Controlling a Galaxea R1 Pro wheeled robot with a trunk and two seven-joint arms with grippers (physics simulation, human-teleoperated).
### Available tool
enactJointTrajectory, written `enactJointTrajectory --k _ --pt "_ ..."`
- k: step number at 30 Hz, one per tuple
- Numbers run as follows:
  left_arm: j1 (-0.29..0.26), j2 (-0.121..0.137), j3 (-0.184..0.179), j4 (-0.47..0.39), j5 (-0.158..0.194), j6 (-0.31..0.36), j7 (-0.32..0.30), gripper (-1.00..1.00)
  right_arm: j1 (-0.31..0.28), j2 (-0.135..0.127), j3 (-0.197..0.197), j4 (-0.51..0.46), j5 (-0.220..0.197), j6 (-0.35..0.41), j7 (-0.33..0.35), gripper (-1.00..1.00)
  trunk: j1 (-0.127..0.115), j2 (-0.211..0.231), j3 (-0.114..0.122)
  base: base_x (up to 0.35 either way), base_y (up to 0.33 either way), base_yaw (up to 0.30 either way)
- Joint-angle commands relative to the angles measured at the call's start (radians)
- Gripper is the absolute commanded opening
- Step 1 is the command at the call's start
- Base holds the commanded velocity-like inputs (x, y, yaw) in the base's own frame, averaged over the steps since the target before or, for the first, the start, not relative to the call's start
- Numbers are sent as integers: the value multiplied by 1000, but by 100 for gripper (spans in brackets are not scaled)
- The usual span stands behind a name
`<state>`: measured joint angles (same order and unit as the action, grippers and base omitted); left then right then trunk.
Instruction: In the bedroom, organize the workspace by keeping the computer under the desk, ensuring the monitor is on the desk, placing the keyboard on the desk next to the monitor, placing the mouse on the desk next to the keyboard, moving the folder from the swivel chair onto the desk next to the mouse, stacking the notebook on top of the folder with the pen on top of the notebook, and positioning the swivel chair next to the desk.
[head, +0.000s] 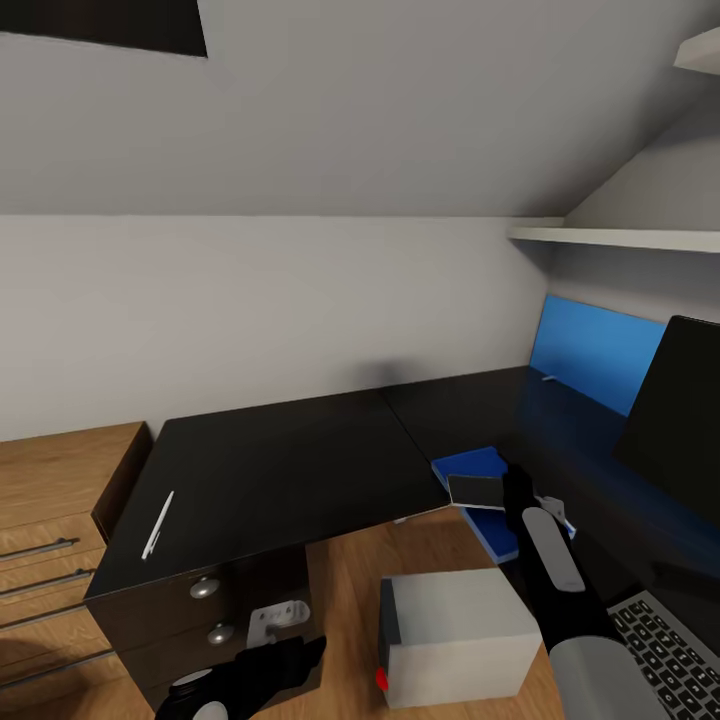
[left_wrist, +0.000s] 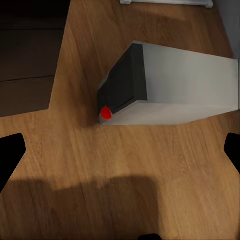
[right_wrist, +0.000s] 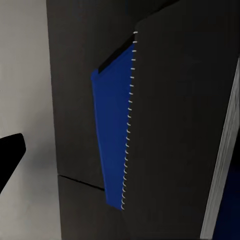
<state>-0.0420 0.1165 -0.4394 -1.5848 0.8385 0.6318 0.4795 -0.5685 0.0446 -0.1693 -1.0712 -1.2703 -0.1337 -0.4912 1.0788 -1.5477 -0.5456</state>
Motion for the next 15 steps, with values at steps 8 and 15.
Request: enactJointTrajectory --k 8,15 --pt "-1 1 -3 -1 11 0 10 100 -1 1 0 -1 -11 -7 -1 100 -31 56 24 0 0 0" --pt "-1 0 -4 -1 11 0 10 100 -1 1 0 -1 -11 -7 -1 100 -58 105 46 0 0 0"
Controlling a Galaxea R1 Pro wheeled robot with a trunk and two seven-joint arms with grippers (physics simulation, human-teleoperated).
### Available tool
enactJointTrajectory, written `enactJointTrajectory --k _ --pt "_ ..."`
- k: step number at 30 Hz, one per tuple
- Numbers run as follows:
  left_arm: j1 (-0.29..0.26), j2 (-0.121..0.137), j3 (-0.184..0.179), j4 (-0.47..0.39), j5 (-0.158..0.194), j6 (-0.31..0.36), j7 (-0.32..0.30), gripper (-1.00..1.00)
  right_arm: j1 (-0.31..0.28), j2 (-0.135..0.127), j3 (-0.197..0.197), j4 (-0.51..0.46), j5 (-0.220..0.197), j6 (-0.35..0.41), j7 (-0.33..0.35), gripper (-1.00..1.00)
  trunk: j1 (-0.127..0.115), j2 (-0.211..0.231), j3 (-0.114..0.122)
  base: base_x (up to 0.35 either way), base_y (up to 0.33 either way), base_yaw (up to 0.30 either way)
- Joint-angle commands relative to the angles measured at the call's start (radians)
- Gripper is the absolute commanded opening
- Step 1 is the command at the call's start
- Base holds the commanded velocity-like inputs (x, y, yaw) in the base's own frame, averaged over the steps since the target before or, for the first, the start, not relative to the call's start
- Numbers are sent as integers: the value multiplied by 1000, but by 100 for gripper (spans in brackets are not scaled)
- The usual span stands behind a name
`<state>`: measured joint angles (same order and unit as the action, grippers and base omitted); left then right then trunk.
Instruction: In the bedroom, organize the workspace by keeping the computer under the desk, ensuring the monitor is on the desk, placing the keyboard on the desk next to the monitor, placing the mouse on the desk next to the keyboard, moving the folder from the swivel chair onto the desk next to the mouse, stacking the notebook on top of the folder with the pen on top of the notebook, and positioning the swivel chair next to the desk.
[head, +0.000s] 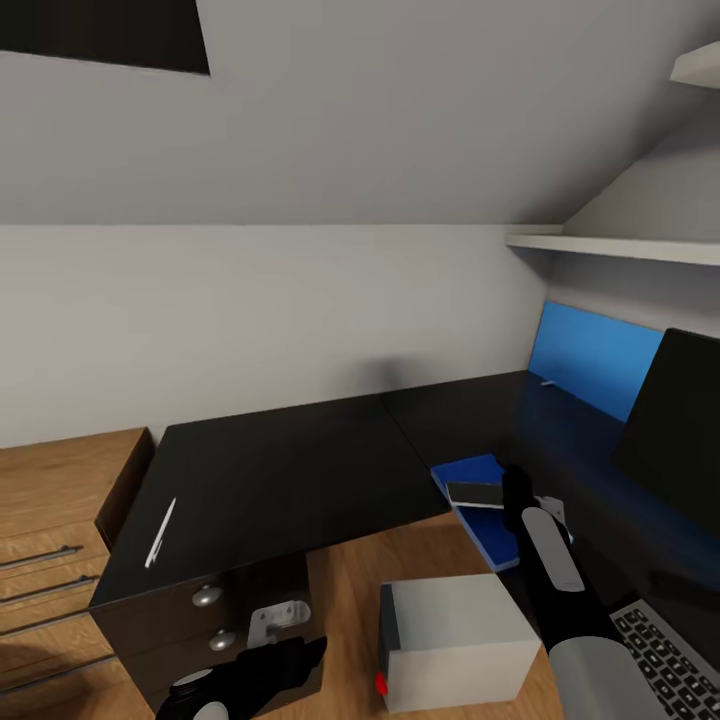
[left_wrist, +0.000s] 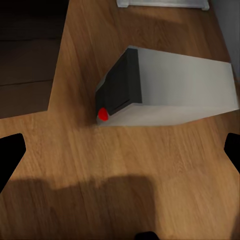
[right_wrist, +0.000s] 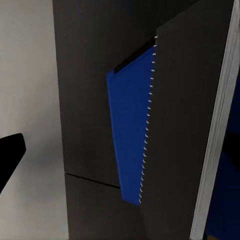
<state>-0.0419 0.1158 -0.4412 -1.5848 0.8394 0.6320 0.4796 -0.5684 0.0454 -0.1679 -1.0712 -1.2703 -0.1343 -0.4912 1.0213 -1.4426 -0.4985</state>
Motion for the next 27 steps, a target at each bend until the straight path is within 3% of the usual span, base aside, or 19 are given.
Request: enactJointTrajectory --k 1,14,27 --pt "-1 1 -2 -1 10 0 10 100 -1 1 -1 -1 -11 -7 -1 100 -4 7 2 0 0 0" --pt "-1 1 -2 12 11 0 9 100 -1 1 -1 -2 -11 -7 -1 100 -4 7 2 -2 0 0" --pt "-1 2 -1 23 12 0 8 100 -1 1 -1 -3 -11 -7 -1 100 -4 7 2 -106 0 0"
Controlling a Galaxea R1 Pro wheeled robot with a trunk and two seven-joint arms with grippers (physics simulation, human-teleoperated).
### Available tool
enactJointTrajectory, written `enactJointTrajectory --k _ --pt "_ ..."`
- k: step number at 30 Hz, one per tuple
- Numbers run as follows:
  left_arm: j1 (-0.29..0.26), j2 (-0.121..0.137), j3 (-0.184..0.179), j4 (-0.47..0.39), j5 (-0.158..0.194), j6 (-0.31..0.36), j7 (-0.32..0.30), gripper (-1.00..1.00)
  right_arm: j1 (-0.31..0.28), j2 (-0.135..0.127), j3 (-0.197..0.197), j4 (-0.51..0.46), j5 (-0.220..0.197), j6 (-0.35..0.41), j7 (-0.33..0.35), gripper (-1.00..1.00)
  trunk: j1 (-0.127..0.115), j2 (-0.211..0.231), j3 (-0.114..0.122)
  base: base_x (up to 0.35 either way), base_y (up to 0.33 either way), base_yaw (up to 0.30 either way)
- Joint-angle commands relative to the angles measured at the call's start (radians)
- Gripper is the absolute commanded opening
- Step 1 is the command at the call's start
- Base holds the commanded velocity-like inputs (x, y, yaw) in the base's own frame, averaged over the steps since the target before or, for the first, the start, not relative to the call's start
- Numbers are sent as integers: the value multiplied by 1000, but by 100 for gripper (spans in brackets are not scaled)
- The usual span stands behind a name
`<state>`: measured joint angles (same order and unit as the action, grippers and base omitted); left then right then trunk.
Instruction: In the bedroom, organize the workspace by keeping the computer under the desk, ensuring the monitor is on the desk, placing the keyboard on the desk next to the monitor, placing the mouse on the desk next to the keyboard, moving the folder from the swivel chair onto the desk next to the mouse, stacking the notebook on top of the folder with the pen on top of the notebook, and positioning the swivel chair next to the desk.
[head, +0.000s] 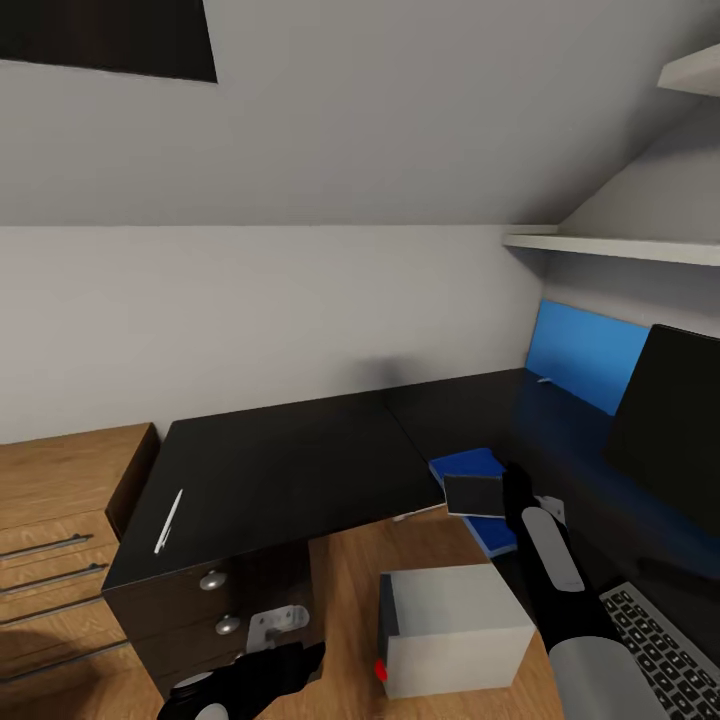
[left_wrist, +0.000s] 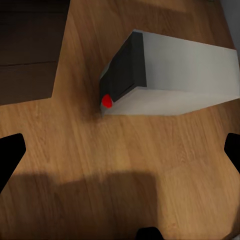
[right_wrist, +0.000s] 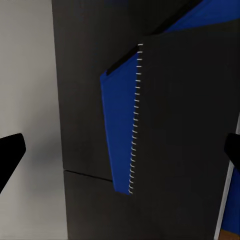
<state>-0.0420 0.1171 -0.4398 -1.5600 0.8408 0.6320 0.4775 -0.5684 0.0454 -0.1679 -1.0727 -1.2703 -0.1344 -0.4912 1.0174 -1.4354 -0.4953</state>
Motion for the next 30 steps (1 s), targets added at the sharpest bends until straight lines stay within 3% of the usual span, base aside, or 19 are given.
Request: enactJointTrajectory --k 1,14,23,30 --pt "-1 1 -2 -1 10 0 10 100 -1 1 -1 -1 -11 -7 -1 100 0 -1 -1 -9 0 0" --pt "-1 1 -1 0 11 0 10 100 -1 5 12 -22 -12 -7 8 100 0 -1 -1 -1 0 0" --pt "-1 1 3 1 10 0 12 100 0 8 126 -72 -11 -14 10 100 0 -1 0 0 0 43" --pt "-1 2 4 4 9 0 15 100 1 9 184 -73 -10 -16 10 100 0 -1 4 0 0 214"
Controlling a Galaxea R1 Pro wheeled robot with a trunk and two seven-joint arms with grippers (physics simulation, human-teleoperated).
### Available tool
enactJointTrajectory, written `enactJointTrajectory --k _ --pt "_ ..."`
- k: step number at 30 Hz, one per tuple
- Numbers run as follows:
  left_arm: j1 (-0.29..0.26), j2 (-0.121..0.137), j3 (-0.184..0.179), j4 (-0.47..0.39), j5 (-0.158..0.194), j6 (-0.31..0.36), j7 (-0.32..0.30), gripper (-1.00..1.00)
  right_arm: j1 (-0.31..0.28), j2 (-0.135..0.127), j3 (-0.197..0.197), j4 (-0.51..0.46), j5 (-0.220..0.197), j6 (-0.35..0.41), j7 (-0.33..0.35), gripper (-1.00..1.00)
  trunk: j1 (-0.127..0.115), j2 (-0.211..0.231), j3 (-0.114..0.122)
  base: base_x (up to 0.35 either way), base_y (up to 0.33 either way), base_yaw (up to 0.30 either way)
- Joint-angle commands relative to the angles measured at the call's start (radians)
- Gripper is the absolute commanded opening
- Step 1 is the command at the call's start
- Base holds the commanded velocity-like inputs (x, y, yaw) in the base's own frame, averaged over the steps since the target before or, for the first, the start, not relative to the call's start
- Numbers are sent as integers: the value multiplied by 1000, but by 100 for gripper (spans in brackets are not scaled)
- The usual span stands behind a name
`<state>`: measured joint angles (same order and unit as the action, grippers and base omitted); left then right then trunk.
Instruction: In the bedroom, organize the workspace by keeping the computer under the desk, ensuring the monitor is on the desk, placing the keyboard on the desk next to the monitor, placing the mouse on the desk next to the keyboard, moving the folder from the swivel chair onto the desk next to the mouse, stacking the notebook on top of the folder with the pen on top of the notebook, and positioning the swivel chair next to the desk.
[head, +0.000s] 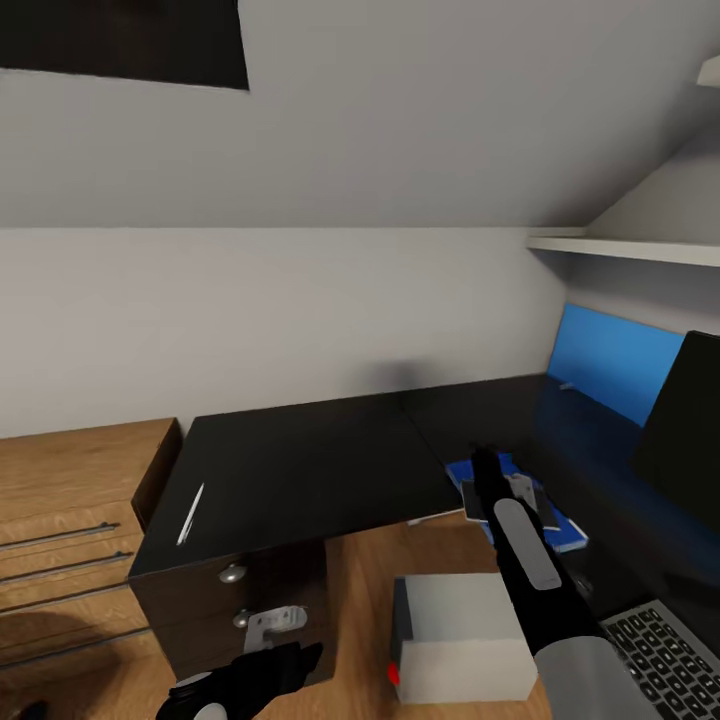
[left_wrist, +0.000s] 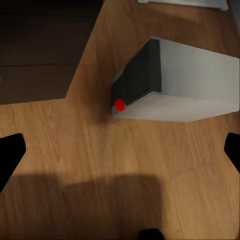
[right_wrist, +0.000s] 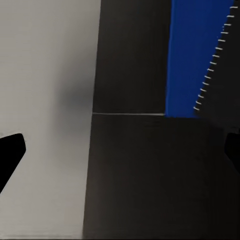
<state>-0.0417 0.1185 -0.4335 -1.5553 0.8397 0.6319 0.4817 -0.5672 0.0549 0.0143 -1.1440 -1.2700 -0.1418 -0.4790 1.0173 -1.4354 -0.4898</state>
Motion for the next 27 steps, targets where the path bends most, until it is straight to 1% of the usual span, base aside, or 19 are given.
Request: enactJointTrajectory --k 1,4,7,15,19,24,25,27 --pt "-1 1 -2 1 10 0 11 100 0 0 8 0 -11 -8 -3 100 0 -1 0 0 0 245" --pt "-1 1 -2 4 10 0 11 100 0 1 36 1 -9 -9 -3 100 0 -1 2 0 0 250" --pt "-1 1 -2 5 9 0 11 100 0 2 54 2 -9 -10 -3 100 0 -1 3 0 0 255" --pt "-1 1 -2 6 9 0 11 100 0 2 69 3 -9 -10 -3 100 0 -1 8 0 0 261" --pt "-1 3 0 6 9 0 11 100 0 2 83 4 -9 -10 -3 100 0 -1 10 0 0 264" --pt "-1 3 5 13 9 0 11 100 0 2 112 5 -8 -10 -3 100 0 -1 12 0 0 266" --pt "-1 2 6 20 9 0 11 100 0 2 132 8 -6 -10 -3 100 0 -1 12 0 0 267" --pt "-1 2 7 21 9 0 11 100 0 2 148 9 2 -10 -3 100 0 -1 13 0 0 267"
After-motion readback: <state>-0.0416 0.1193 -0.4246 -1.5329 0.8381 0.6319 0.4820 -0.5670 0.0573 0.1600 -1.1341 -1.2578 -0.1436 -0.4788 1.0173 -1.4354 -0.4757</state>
